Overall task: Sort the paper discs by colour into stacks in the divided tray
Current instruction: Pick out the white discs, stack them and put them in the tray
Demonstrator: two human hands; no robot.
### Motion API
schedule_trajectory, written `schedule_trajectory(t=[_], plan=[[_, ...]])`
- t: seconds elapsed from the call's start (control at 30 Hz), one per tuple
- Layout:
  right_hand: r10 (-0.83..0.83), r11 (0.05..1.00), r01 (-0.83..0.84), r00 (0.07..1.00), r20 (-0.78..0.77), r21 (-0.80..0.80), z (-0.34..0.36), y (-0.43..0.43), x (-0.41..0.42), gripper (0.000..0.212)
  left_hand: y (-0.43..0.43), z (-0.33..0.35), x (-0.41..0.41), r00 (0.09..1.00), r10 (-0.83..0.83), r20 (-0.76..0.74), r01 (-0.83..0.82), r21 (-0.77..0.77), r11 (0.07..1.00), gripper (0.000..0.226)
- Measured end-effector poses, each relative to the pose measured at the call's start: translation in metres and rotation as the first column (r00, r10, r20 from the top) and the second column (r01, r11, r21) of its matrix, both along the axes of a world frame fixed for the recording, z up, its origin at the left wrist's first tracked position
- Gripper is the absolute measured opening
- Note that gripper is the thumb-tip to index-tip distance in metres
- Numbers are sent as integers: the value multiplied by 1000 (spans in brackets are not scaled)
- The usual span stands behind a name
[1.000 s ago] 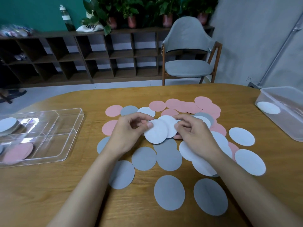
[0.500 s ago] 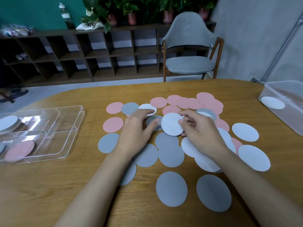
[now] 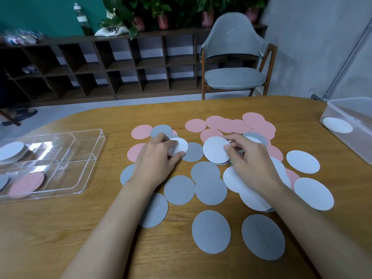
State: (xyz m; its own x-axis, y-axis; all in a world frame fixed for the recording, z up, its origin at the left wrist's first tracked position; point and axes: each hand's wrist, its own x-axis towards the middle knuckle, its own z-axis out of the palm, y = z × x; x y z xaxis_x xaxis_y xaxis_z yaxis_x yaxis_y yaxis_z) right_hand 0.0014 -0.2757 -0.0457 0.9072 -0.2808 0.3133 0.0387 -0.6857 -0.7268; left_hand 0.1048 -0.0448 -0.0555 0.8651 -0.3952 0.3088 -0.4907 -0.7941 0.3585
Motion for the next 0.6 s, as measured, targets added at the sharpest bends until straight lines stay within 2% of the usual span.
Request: schedule_trajectory(t=[0.1,0.23,0.33,0.5,0.6], plan=[[7,1000,-7,1000,9,2,0,0,-1,29,2,3,-1,998,-24,51,25,-12,1000,32],[0,1000,0,1000,15,29,-2,-1,-2,28,3,8,-7,971,-37,236,27,47,999,26],[-3,999,3,1000,13,52,-3,-1,-2,26,1,15,-13,948,-43,315,47,-2,999,19],[-11,997,11,1000,4,74,-4,-2,-1,27,-3,18,-18,947,-39,318,84,-127,988,30],[-23,995,22,1000,4,93,-4,-2,0,28,-6,21,-22,973,-29,230,104,-318,942,33]])
